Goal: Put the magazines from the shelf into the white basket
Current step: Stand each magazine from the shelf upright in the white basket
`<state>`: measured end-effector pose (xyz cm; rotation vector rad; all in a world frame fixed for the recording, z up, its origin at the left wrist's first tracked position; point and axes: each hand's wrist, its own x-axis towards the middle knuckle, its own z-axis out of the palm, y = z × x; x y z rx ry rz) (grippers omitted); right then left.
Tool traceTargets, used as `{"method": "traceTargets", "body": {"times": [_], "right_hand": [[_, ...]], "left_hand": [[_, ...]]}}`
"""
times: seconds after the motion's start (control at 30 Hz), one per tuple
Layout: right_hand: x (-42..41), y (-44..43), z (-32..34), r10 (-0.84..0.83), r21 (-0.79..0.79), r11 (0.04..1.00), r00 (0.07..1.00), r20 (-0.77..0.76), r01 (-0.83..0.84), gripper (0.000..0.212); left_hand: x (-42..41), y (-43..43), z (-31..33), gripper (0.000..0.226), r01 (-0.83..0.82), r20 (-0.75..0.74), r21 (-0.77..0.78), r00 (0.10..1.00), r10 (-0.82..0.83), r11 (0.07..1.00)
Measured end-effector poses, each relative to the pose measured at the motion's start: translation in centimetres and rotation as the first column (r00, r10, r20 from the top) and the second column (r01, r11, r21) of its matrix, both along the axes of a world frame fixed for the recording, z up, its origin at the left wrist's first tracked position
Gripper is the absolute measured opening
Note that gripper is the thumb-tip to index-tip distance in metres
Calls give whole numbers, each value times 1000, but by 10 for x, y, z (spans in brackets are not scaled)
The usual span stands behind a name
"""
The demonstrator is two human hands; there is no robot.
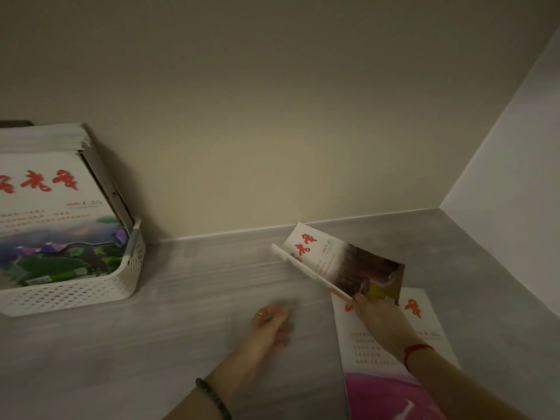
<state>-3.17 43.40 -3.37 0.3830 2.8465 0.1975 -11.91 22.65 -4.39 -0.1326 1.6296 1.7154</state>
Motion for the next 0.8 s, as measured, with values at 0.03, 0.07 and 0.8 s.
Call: {"method": "traceTargets", "body": {"times": [0.03,0.07,0.8], "right_hand": [[-4,-8,5,20,-7,1000,1000,17,-20,25],[-7,-21,10,36,-27,999,998,45,-35,26],[-102,-134,95,-548,-931,330,771,-324,-157,30]], "left_hand": [[3,3,0,4,22,6,13,1000,-22,1000],[5,5,1,8,44,13,31,999,-45,999],[-79,-168,123,31,-66,-457,76,885,94,995]]}}
